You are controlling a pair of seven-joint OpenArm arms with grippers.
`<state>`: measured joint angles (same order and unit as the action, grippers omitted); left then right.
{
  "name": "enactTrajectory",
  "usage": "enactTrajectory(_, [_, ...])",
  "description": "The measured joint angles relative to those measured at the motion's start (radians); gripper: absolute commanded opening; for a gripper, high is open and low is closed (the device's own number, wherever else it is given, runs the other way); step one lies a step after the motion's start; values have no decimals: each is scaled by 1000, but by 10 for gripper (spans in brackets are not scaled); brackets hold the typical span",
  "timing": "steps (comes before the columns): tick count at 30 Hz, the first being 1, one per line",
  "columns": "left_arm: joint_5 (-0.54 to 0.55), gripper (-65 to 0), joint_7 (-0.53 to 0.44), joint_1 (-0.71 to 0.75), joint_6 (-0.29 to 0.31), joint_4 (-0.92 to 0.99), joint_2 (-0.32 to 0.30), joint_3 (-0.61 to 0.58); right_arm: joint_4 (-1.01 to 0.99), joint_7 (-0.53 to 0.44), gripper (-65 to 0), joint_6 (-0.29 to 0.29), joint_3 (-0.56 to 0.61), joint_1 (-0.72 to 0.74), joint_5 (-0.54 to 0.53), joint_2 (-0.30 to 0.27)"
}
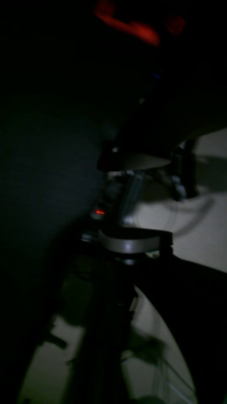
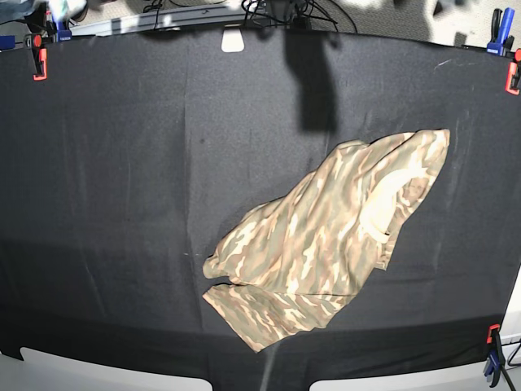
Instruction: Layout the t-shirt on the table in an organized manner, then fold the t-shirt properly
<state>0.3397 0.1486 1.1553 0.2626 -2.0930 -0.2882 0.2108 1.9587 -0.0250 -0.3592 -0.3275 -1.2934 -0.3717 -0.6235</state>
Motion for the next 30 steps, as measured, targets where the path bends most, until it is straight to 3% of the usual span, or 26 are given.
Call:
enactTrajectory(8, [-3, -246, 18, -38, 0, -183, 0, 1, 82, 9, -370, -8, -53, 17, 0, 1])
enactTrajectory(14, [-5, -246, 37, -156, 2, -184, 0, 2, 82, 10, -370, -8, -50, 156, 1, 9])
enactTrajectory(17, [-6, -246, 34, -288, 3, -185, 5, 1, 80, 15, -370, -12, -48, 282, -64, 16])
enactTrajectory(23, [-7, -246, 35, -523, 0, -185, 37, 5, 81, 30, -370, -10, -48, 510, -126, 120])
enactTrajectory(24, [-5, -246, 52, -547, 2, -185, 50, 4, 81, 58, -370, -8, -48, 536, -126, 143])
enactTrajectory(27, [-16, -246, 246, -618, 3, -185, 71, 0, 79, 160, -370, -5, -48, 604, -127, 195])
enactTrajectory(30, [-98, -246, 363, -680, 6, -185, 65, 1, 79, 230, -370, -5, -48, 649, -126, 240])
